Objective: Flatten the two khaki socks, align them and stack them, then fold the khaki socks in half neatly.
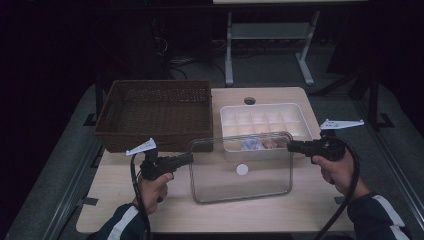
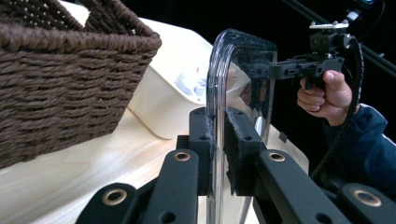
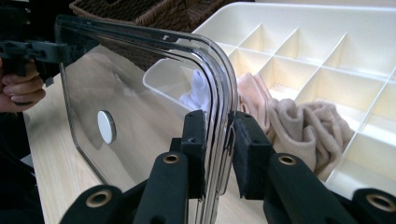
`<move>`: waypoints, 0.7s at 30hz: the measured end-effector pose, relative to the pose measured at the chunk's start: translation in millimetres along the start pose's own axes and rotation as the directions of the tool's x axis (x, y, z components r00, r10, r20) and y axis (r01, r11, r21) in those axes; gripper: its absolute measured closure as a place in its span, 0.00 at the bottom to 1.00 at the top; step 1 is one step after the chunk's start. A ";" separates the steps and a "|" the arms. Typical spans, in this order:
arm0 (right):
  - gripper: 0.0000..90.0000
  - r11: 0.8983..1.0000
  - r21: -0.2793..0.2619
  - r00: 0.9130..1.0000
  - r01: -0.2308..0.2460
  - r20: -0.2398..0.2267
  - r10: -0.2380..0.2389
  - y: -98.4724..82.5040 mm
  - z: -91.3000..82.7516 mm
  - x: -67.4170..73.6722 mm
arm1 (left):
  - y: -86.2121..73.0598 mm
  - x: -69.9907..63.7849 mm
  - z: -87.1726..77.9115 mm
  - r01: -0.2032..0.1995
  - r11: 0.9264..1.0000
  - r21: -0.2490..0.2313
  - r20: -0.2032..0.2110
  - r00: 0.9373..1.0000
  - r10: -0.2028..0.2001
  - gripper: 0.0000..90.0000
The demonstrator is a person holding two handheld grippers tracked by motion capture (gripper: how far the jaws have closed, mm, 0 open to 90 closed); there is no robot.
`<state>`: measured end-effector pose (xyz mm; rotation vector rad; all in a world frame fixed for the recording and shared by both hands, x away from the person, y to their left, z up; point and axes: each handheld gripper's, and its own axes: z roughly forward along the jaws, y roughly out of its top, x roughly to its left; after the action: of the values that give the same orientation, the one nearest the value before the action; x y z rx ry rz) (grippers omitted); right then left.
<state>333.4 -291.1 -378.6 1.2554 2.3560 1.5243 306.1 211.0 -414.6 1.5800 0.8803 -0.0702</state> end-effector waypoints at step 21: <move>0.84 0.996 -0.061 0.996 0.072 0.061 -0.069 28.0 -26.9 6.3 | 24.2 -7.7 14.1 -0.035 0.999 -0.032 0.004 0.999 0.035 0.91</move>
<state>333.5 -301.7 -340.7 1.1739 2.2718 1.5064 320.4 196.3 -394.0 1.5640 0.8462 -0.0349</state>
